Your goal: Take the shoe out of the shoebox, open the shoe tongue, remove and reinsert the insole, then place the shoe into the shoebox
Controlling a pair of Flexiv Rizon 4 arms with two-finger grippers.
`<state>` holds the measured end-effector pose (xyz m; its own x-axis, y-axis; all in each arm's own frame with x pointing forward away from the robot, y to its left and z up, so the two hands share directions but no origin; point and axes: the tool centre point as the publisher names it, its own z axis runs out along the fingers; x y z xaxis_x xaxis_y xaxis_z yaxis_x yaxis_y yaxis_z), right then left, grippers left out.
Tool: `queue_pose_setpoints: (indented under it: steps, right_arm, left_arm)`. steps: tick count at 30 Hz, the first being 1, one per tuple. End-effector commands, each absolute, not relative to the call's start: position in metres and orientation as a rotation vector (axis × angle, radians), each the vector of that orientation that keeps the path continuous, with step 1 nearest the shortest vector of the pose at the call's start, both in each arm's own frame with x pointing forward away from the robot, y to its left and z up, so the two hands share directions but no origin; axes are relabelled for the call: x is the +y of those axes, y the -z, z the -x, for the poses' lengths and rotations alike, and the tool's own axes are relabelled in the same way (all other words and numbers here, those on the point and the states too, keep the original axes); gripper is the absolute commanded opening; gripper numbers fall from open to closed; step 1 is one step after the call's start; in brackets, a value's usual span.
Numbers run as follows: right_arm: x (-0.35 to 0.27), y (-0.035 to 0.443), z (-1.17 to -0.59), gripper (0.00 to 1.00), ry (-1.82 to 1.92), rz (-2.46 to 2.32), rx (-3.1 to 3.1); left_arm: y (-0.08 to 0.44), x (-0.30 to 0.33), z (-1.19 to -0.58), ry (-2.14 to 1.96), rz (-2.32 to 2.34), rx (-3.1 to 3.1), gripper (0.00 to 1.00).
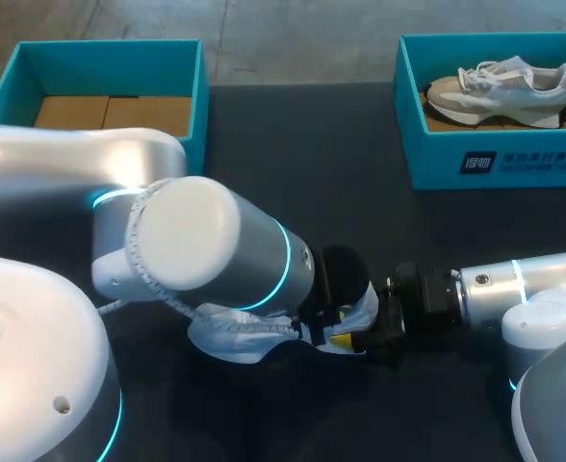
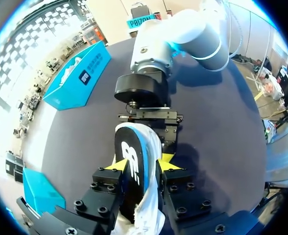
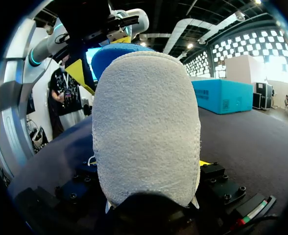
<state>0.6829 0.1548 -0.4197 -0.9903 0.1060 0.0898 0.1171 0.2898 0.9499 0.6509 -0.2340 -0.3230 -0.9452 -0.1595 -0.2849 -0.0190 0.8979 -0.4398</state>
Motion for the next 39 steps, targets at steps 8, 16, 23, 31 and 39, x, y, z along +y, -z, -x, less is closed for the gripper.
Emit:
queue_pose_setpoints:
  steps: [8, 16, 23, 31, 39]
  right_arm:
    - [0.156, 0.419, -0.682, 0.00, 1.846, 0.220, -2.520]
    - [0.156, 0.419, -0.682, 0.00, 1.846, 0.220, -2.520]
    - [0.156, 0.419, -0.682, 0.00, 1.846, 0.220, -2.520]
    - [0.156, 0.419, -0.682, 0.00, 1.846, 0.220, -2.520]
    - [0.156, 0.419, -0.682, 0.00, 1.846, 0.220, -2.520]
  left_arm:
    - [0.332, -0.241, -0.658, 0.607, 0.150, 2.755, 0.31]
    - [0.336, -0.244, -0.661, 0.598, 0.161, 2.755, 0.15]
    - [0.336, -0.242, -0.664, 0.617, 0.172, 2.771, 0.00]
    - [0.325, -0.239, -0.666, 0.690, 0.157, 2.794, 0.00]
    - [0.319, -0.249, -0.667, 0.709, 0.155, 2.775, 0.00]
